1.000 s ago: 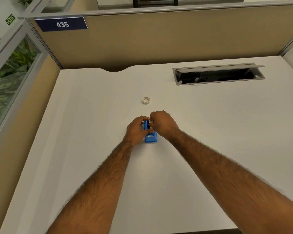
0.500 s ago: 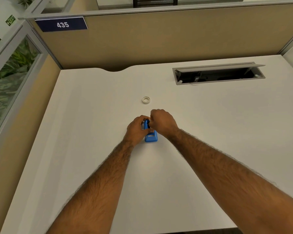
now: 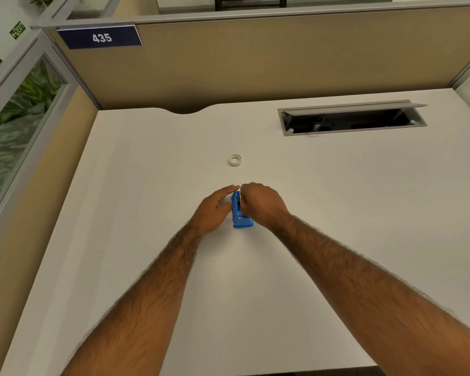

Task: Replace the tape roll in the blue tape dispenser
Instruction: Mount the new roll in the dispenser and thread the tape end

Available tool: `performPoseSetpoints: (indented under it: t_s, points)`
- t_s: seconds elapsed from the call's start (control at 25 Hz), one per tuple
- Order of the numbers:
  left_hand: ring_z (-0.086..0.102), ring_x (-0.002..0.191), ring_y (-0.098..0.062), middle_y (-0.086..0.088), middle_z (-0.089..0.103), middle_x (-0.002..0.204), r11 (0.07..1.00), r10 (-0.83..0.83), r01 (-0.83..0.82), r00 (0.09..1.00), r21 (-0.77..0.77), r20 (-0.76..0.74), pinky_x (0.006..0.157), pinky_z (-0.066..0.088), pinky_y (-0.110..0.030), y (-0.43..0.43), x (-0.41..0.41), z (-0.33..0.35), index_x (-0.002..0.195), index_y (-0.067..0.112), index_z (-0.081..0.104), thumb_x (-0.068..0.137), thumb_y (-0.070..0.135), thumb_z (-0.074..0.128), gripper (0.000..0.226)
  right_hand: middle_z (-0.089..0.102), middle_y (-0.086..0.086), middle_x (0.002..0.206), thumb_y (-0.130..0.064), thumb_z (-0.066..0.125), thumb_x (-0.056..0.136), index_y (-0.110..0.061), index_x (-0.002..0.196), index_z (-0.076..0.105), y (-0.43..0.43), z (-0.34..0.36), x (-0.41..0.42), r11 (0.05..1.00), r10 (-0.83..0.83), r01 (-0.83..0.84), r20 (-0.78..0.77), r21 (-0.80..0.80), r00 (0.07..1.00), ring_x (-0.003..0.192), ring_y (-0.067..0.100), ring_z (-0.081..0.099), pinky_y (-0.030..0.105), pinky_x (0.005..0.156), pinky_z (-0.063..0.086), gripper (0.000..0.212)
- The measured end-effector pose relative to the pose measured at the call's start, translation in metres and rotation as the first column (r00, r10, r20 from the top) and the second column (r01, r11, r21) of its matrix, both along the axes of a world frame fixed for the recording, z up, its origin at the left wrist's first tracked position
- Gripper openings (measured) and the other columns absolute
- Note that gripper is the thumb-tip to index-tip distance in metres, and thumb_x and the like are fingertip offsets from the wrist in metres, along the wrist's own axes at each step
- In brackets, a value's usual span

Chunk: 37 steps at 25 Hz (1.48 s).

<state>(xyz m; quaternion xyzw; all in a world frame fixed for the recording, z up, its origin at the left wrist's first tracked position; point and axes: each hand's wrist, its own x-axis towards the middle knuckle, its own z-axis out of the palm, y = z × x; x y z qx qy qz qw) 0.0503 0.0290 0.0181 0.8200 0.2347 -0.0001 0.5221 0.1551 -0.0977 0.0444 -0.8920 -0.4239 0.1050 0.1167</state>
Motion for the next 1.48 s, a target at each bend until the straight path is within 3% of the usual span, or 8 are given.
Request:
performPoseSetpoints:
  t_s: [0.36, 0.48, 0.6, 0.68, 0.76, 1.08, 1.32, 1.48]
  points:
    - [0.064, 0.114, -0.014, 0.003, 0.072, 0.119, 0.993, 0.121, -0.119, 0.986, -0.021, 0.116, 0.106, 0.048, -0.032, -0.015, 0.017, 0.0, 0.12, 0.017, 0.072, 0.099, 0.023, 0.058, 0.025, 0.062, 0.006, 0.083, -0.015, 0.049, 0.094, -0.012, 0.089, 0.06, -0.02, -0.003, -0.014, 0.989, -0.005, -0.002, 0.049, 0.145, 0.999, 0.065, 0.019, 0.05, 0.031, 0.057, 0.04, 0.012]
    - [0.063, 0.113, -0.012, 0.004, 0.071, 0.121, 0.99, 0.138, -0.137, 0.987, -0.016, 0.078, 0.104, 0.047, -0.029, -0.015, 0.018, 0.0, 0.12, 0.019, 0.071, 0.099, 0.026, 0.058, 0.025, 0.064, 0.004, 0.082, -0.017, 0.052, 0.093, -0.01, 0.085, 0.061, -0.027, 0.001, -0.019, 0.951, -0.162, 0.191, -0.134, 0.244, 0.978, 0.067, 0.019, 0.055, 0.03, 0.059, 0.044, 0.013]
    - [0.062, 0.114, -0.012, 0.003, 0.07, 0.124, 0.991, 0.137, -0.137, 0.989, 0.002, 0.054, 0.102, 0.046, -0.027, -0.016, 0.02, 0.003, 0.122, 0.017, 0.07, 0.1, 0.026, 0.058, 0.027, 0.065, 0.014, 0.078, -0.014, 0.053, 0.089, -0.004, 0.083, 0.061, -0.026, 0.008, -0.015, 0.633, -0.46, 0.758, -0.709, 0.161, 0.535, 0.06, 0.02, 0.058, 0.028, 0.053, 0.045, 0.014]
    - [0.061, 0.115, -0.013, 0.002, 0.07, 0.125, 0.99, 0.137, -0.137, 0.99, 0.01, 0.047, 0.101, 0.045, -0.024, -0.016, 0.02, 0.005, 0.123, 0.016, 0.069, 0.1, 0.026, 0.057, 0.028, 0.06, 0.014, 0.072, -0.011, 0.051, 0.089, 0.0, 0.088, 0.064, -0.025, 0.016, -0.014, 0.499, -0.407, 0.858, -0.908, -0.127, 0.102, 0.05, 0.017, 0.053, 0.02, 0.042, 0.04, 0.017]
    - [0.061, 0.116, -0.014, 0.001, 0.069, 0.126, 0.991, 0.135, -0.136, 0.989, 0.007, 0.052, 0.101, 0.045, -0.024, -0.017, 0.02, 0.004, 0.124, 0.016, 0.069, 0.1, 0.026, 0.057, 0.029, 0.06, 0.01, 0.07, -0.013, 0.052, 0.091, 0.001, 0.096, 0.066, -0.022, 0.02, -0.012, 0.511, -0.411, 0.812, -0.91, -0.282, -0.057, 0.045, 0.013, 0.052, 0.014, 0.039, 0.04, 0.02]
    - [0.062, 0.115, -0.015, 0.001, 0.07, 0.125, 0.992, 0.127, -0.127, 0.99, -0.004, 0.056, 0.104, 0.047, -0.03, -0.016, 0.018, 0.006, 0.124, 0.016, 0.069, 0.1, 0.026, 0.057, 0.028, 0.058, 0.004, 0.062, -0.02, 0.066, 0.09, -0.004, 0.081, 0.066, -0.006, 0.022, -0.014, 0.511, -0.413, 0.78, -0.899, -0.362, -0.147, 0.026, 0.005, 0.044, 0.011, 0.031, 0.035, 0.018]
    - [0.059, 0.118, -0.014, 0.001, 0.067, 0.13, 0.994, 0.11, -0.111, 0.993, 0.02, 0.05, 0.106, 0.045, -0.03, -0.018, 0.017, 0.008, 0.126, 0.017, 0.068, 0.1, 0.024, 0.056, 0.029, 0.06, 0.006, 0.064, -0.008, 0.065, 0.09, 0.003, 0.102, 0.07, -0.001, 0.02, -0.018, 0.44, -0.372, 0.84, -0.916, -0.317, -0.151, 0.03, 0.005, 0.046, 0.011, 0.031, 0.036, 0.017]
    - [0.035, 0.143, -0.008, 0.007, 0.038, 0.159, 0.997, -0.033, 0.034, 0.999, 0.063, -0.023, 0.116, 0.025, -0.026, -0.005, -0.002, 0.001, 0.15, 0.029, 0.041, 0.094, 0.012, 0.053, 0.06, 0.059, 0.007, 0.064, -0.003, 0.062, 0.089, 0.003, 0.101, 0.068, 0.0, 0.019, -0.018, 0.426, -0.353, 0.853, -0.923, -0.303, -0.152, 0.034, 0.007, 0.048, 0.011, 0.03, 0.035, 0.015]
